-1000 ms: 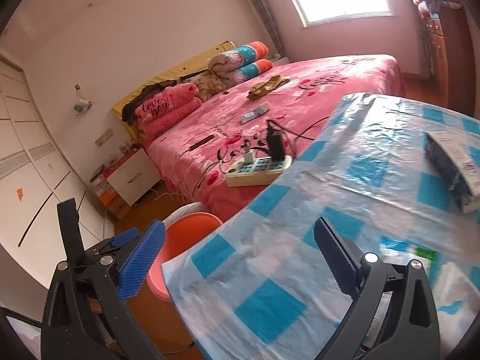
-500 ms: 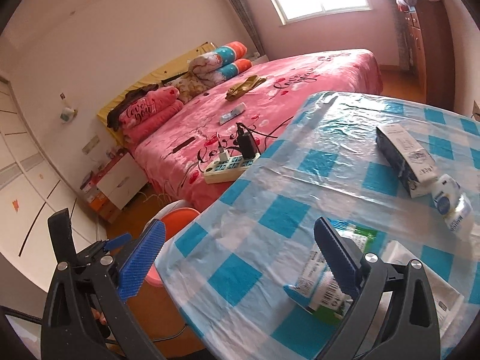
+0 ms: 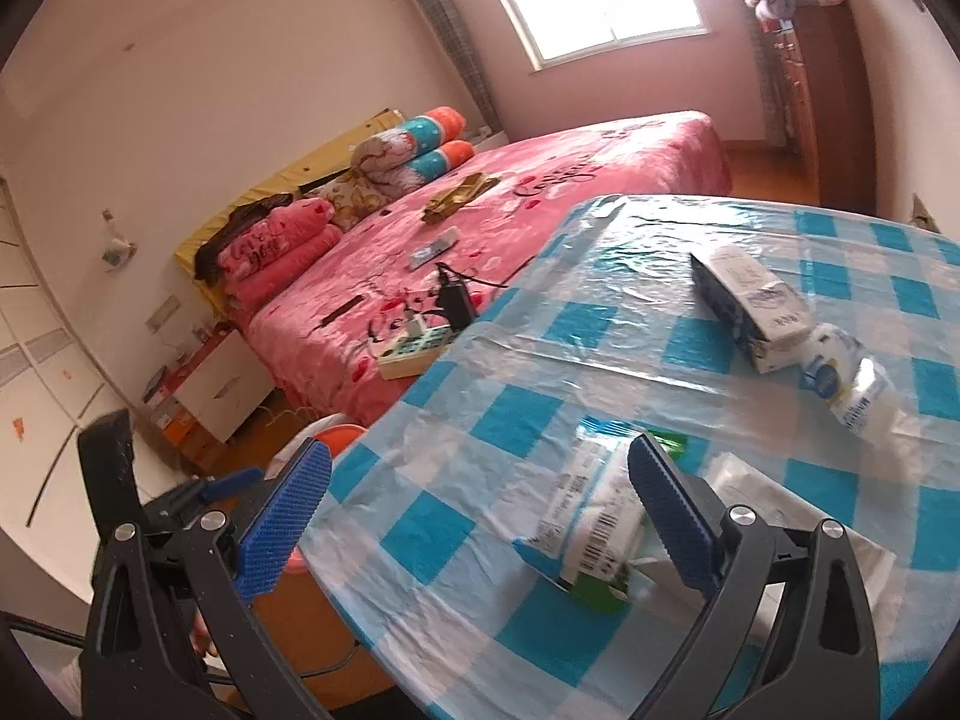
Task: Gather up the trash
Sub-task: 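Move both open tools back over the table toward the remaining trash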
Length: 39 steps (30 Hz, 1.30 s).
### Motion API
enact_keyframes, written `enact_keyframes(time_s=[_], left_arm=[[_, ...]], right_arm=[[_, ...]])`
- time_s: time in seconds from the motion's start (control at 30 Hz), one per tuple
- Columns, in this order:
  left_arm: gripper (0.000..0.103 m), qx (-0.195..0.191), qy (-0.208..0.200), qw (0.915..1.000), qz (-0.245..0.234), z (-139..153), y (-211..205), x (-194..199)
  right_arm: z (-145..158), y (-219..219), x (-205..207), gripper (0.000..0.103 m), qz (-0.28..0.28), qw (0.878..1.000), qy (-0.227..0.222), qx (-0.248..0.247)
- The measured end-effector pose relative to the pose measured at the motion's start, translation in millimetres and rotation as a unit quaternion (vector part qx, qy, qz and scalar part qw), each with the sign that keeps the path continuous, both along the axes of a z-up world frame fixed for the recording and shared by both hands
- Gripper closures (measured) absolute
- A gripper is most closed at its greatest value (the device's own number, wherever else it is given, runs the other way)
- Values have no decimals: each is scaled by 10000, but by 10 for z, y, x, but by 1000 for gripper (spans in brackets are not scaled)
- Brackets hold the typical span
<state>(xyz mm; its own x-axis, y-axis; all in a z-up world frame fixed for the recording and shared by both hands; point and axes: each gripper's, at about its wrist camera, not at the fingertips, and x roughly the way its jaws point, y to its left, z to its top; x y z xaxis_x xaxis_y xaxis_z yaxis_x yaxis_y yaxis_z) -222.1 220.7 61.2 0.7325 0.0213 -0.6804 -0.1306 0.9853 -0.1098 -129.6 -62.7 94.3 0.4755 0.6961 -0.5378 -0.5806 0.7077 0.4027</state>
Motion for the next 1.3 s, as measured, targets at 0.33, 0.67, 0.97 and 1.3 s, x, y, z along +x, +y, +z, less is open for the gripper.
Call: enact_keyframes(time_s=[0.33, 0.67, 0.97, 1.3], left_arm=[[12, -291, -60, 9972, -684, 171, -297, 385], [12, -732, 162, 9899, -1202, 379, -810, 997], [12, -1124, 700, 9827, -1296, 299, -1394, 1976], [12, -1165, 1332, 9801, -903, -12, -1939, 3032]], right_arm=[[-52, -532, -232, 5, -1164, 9921, -203, -432], [-206, -1168, -27, 5, -1754, 9843, 78, -180], [-466, -1489, 233, 5, -1703, 9842, 249, -417], [-548, -1642, 676, 5, -1503, 9868, 357, -488]])
